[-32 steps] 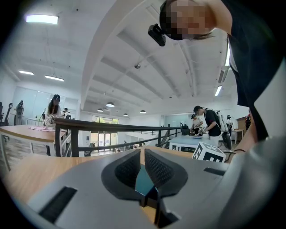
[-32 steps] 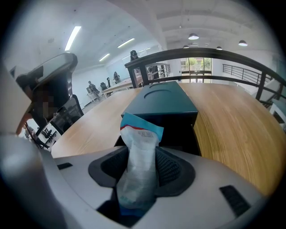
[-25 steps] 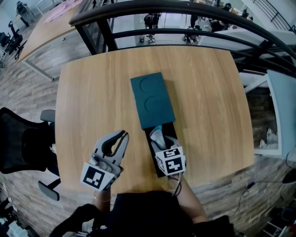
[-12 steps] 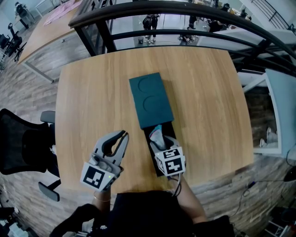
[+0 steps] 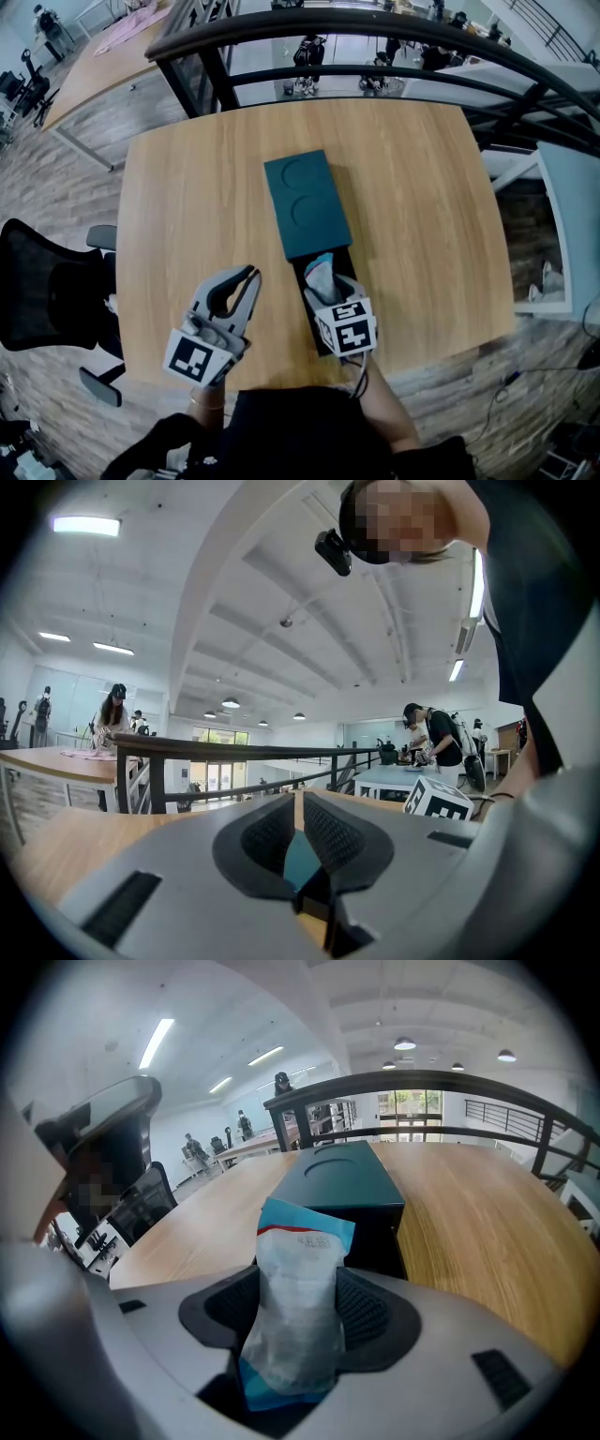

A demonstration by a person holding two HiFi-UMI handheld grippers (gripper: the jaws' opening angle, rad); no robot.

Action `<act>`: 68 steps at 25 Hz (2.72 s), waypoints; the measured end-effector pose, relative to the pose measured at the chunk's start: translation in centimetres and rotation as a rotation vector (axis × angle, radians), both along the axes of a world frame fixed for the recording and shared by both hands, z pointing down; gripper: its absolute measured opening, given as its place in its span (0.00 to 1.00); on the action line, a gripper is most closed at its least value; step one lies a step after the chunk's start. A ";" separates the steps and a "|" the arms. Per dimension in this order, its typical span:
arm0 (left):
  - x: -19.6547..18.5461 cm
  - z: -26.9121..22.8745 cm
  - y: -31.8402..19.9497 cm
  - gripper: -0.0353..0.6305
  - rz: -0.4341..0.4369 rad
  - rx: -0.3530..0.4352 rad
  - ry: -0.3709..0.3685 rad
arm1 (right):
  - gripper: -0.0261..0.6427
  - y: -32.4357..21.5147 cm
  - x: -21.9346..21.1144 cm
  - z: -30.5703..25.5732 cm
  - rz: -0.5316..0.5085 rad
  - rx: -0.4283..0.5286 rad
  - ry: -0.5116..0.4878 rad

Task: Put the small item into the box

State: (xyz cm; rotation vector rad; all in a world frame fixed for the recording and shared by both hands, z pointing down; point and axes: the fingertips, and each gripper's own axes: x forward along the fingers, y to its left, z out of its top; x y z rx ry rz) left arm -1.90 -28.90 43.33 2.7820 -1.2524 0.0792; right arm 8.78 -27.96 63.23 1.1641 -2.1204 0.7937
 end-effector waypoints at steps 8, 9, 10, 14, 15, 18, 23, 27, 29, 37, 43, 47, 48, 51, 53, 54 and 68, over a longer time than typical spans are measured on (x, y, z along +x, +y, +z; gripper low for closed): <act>0.3 -0.5 0.8 0.11 -0.003 0.009 -0.014 | 0.43 0.3 0.2 -0.4 -0.008 0.011 -0.011; 0.4 -0.5 0.9 0.11 -0.002 0.010 -0.015 | 0.43 0.3 0.2 -0.4 -0.006 0.013 -0.014; 0.4 -0.5 0.9 0.11 -0.002 0.011 -0.016 | 0.43 0.3 0.2 -0.4 -0.006 0.014 -0.016; 0.5 -0.7 1.3 0.11 -0.003 0.015 -0.016 | 0.43 0.5 0.3 -0.6 -0.012 0.017 -0.016; 0.6 -0.7 1.4 0.11 -0.004 0.015 -0.016 | 0.44 0.6 0.3 -0.6 -0.015 0.016 -0.016; 0.6 -0.8 1.6 0.11 -0.006 0.016 -0.017 | 0.45 0.7 0.3 -0.8 -0.018 0.025 -0.018; 0.8 -0.9 1.9 0.11 -0.009 0.015 -0.024 | 0.45 0.8 0.6 -1.3 -0.010 0.035 -0.024; 0.8 -1.0 2.1 0.11 -0.012 0.016 -0.025 | 0.44 0.5 0.9 -2.3 0.006 0.067 -0.035; 0.9 -1.2 2.2 0.11 -0.012 0.023 -0.027 | 0.42 0.4 1.0 -2.9 0.009 0.082 -0.065; 1.9 -2.3 2.7 0.11 -0.015 0.040 -0.043 | 0.10 -0.3 2.9 -8.4 0.055 0.223 -0.134; 3.1 -3.8 3.6 0.11 -0.015 0.070 -0.062 | 0.09 -0.1 4.4 -13.7 0.089 0.330 -0.230; 3.7 -5.0 4.2 0.11 -0.017 0.096 -0.074 | 0.09 0.2 5.4 -17.2 0.092 0.412 -0.278; 3.9 -5.1 4.4 0.10 -0.018 0.099 -0.079 | 0.09 0.3 5.7 -17.9 0.092 0.431 -0.290; 4.7 -5.4 5.1 0.10 -0.017 0.100 -0.089 | 0.09 0.8 6.6 -19.6 0.085 0.471 -0.303; 5.3 -5.7 5.5 0.10 -0.021 0.101 -0.090 | 0.09 1.2 7.3 -20.2 0.086 0.486 -0.299; 5.6 -5.8 5.7 0.10 -0.022 0.103 -0.091 | 0.09 1.4 7.7 -20.3 0.087 0.490 -0.299; 7.1 -5.8 8.1 0.10 -0.039 0.099 -0.109 | 0.08 3.8 9.5 -21.4 0.058 0.522 -0.291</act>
